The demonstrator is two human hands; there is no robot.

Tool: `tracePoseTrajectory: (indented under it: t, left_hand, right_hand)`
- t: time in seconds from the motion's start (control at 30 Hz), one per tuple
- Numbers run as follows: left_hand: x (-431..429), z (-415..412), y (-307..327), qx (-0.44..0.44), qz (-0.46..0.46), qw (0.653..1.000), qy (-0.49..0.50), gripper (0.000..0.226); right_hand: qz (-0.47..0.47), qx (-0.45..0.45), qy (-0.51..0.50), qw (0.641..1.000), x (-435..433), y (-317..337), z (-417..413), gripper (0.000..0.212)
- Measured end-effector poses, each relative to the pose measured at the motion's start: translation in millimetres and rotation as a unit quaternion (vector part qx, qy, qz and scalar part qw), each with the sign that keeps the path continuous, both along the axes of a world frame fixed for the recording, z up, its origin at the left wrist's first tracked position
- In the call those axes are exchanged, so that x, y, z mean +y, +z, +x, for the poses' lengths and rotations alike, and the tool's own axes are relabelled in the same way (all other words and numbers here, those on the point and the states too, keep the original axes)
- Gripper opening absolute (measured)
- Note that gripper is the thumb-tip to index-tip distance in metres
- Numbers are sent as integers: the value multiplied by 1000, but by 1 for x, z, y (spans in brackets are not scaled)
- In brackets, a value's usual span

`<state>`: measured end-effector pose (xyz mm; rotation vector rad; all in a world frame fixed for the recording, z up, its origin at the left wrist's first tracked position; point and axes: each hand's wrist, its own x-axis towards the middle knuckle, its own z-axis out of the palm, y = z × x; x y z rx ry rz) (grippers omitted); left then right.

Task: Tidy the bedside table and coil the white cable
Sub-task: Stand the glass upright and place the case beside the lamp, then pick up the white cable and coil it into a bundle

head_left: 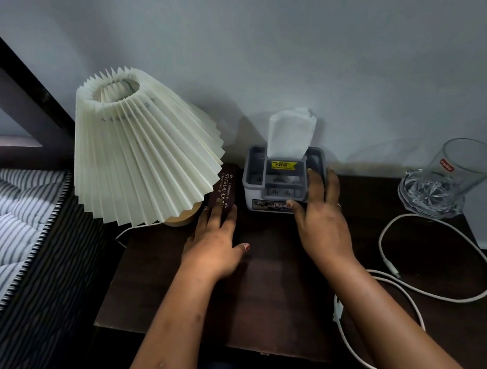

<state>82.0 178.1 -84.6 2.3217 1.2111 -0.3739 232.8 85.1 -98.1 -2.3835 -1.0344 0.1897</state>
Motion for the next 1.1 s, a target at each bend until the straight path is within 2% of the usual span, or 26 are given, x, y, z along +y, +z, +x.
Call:
tracePoseTrajectory:
  t: [0.43, 0.73, 0.83, 0.9, 1.03, 1.1]
  left_hand:
    - [-1, 2, -1, 13, 9, 1000, -1, 78]
    - [-8, 11, 5, -6, 28, 999, -15, 78]
    - [-16, 19, 10, -1, 31, 999, -29, 78]
    - [-23, 25, 13, 2, 30, 999, -42, 79]
    - [-41, 39, 16, -4, 18, 997, -75, 78]
    - [-52, 45, 17, -2, 8, 995, -101, 77]
  right_hand:
    - [13, -7, 4, 1000, 3, -5, 3, 65]
    - [5, 5, 12, 1000, -10, 9, 15, 96]
    - [-36, 14, -4, 999, -24, 21, 31, 99]
    - [-85, 33, -26, 995, -39, 26, 47, 86]
    - [-243, 78, -55, 965, -82, 34, 69, 29]
    - [-309, 94, -75, 944, -100, 33, 71, 24]
